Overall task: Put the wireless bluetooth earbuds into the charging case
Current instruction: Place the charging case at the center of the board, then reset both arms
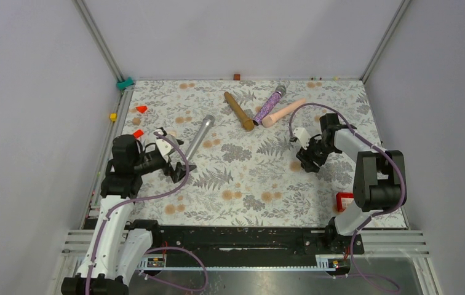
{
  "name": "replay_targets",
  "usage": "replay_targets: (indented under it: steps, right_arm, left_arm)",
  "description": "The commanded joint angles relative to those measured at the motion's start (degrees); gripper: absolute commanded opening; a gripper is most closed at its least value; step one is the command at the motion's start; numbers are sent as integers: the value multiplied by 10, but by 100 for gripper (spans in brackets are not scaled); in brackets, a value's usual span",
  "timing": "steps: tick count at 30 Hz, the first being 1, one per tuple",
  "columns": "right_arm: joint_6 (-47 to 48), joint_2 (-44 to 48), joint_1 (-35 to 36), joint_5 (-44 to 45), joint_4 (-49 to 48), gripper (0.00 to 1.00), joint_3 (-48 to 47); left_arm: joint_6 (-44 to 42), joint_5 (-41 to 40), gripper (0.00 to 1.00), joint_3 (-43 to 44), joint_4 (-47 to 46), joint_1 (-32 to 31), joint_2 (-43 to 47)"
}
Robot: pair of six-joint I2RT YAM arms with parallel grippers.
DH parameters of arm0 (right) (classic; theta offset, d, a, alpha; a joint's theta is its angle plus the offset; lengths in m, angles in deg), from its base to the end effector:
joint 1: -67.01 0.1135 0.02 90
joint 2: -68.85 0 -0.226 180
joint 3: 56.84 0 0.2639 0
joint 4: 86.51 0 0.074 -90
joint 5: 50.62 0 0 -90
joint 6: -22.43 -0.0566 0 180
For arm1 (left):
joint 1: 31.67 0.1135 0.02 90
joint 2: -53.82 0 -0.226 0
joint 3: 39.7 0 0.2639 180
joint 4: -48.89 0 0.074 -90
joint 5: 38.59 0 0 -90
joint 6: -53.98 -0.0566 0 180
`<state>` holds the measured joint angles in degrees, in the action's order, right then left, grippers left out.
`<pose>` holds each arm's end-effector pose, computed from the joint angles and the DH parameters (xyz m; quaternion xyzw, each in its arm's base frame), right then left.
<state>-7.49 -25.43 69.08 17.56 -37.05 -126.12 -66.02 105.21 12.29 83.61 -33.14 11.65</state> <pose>0.3090 0.0322 0.1054 -0.5241 0.8201 0.0996 0.2070 0.2087 -0.0510 0.2650 0.4382 0.6575 -0.2514 0.5590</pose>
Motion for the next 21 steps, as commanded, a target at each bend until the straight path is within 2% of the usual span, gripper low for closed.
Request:
replay_targets:
  steps: [1, 2, 5, 10, 15, 18, 21]
  right_arm:
    - [-26, 19, -3, 20, -30, 71, -18]
    - [-28, 23, -3, 22, -29, 74, -22]
    - [-35, 39, -4, 32, -28, 98, -29]
    - [-72, 122, -4, 82, -36, 100, -33]
    - [-192, 249, -4, 177, -50, 100, -29]
    - [-281, 341, -3, 190, -44, 99, -14]
    - [-346, 454, -3, 155, -60, 99, 20]
  left_arm:
    - [8, 13, 99, 4, -4, 10, -1]
    - [8, 16, 98, 4, -4, 11, 0]
    - [9, 25, 99, 2, -4, 14, 2]
    - [15, 26, 99, 12, 7, 42, 6]
    - [38, 4, 99, 37, 16, 55, 5]
    - [73, -48, 99, 53, 10, 59, 12]
    - [134, -146, 98, 77, 11, 61, 45]
